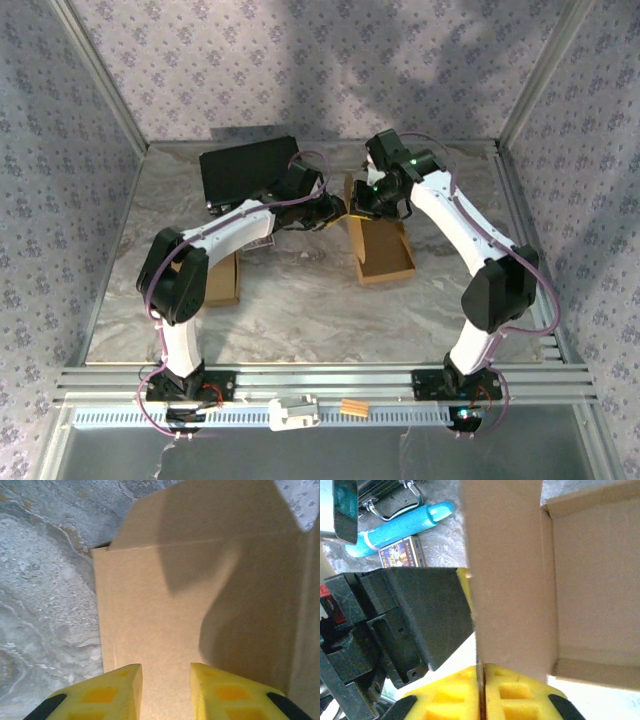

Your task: Fold the paper box

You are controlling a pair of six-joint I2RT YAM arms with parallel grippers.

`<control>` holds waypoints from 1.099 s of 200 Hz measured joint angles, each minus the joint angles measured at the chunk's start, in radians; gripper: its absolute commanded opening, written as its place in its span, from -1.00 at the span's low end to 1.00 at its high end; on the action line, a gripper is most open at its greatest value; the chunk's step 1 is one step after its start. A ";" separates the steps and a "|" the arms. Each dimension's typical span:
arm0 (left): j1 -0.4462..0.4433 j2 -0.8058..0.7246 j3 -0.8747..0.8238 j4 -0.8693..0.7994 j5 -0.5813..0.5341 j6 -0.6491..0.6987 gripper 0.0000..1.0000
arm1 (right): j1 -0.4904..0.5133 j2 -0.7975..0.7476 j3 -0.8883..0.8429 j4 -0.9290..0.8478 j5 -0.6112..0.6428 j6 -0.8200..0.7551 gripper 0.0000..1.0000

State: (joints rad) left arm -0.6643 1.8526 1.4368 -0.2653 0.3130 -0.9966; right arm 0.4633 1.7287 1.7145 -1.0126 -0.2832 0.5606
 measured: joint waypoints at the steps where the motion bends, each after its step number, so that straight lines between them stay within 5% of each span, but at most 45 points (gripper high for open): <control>1: 0.000 -0.001 0.001 -0.003 -0.002 0.003 -0.36 | 0.000 0.000 0.000 0.000 0.002 0.000 -0.93; 63: 0.000 -0.186 0.049 -0.227 -0.207 0.182 -0.33 | -0.023 0.000 0.023 0.025 0.105 0.340 -1.00; 107: 0.030 -0.369 -0.043 -0.280 -0.249 0.253 -0.34 | 0.000 0.034 0.167 -0.043 0.249 0.712 -1.00; 167: 0.141 -0.443 -0.198 -0.338 -0.127 0.380 -0.37 | 0.111 0.146 0.370 -0.214 0.451 1.057 -1.00; 220: 0.108 -0.509 -0.353 -0.214 -0.004 0.724 -0.30 | 0.131 0.231 0.418 -0.287 0.463 1.162 -1.00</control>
State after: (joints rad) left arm -0.5560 1.3441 1.0840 -0.4797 0.3088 -0.2722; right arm 0.5945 1.9594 2.1330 -1.2995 0.1802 1.7229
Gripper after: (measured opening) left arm 0.347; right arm 0.051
